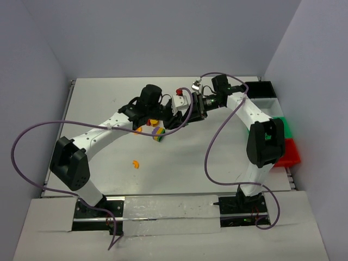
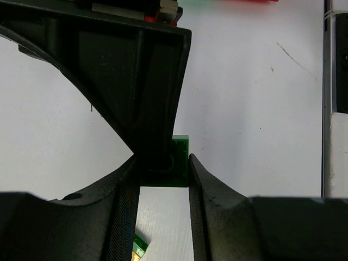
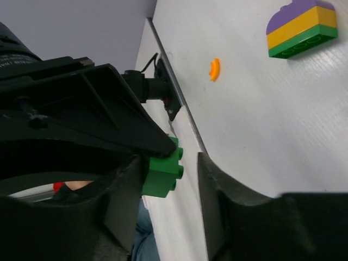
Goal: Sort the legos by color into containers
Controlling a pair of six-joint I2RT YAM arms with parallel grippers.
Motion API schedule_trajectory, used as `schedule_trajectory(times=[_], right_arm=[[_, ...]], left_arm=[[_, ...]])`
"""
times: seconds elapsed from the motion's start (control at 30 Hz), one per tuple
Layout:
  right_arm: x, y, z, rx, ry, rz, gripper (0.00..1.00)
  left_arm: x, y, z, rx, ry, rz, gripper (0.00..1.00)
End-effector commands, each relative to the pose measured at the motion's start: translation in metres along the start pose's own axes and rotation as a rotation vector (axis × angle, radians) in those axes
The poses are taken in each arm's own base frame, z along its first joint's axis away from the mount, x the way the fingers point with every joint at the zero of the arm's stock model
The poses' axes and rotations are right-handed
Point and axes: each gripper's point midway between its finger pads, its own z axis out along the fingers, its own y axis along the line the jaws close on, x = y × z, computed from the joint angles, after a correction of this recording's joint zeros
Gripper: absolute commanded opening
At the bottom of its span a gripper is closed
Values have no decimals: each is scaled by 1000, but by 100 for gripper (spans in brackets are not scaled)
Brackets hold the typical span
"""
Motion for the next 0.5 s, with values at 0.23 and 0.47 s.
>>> schedule_trajectory(times=[0.23,0.47], right_arm=[[-4,11,-1,-22,-10,-66,4],[0,-5,-37,243,-92,-207,0]], left_arm=[[-29,6,1,-37,-54,30,11],[-23,13,-10,-82,-36,-3,78]])
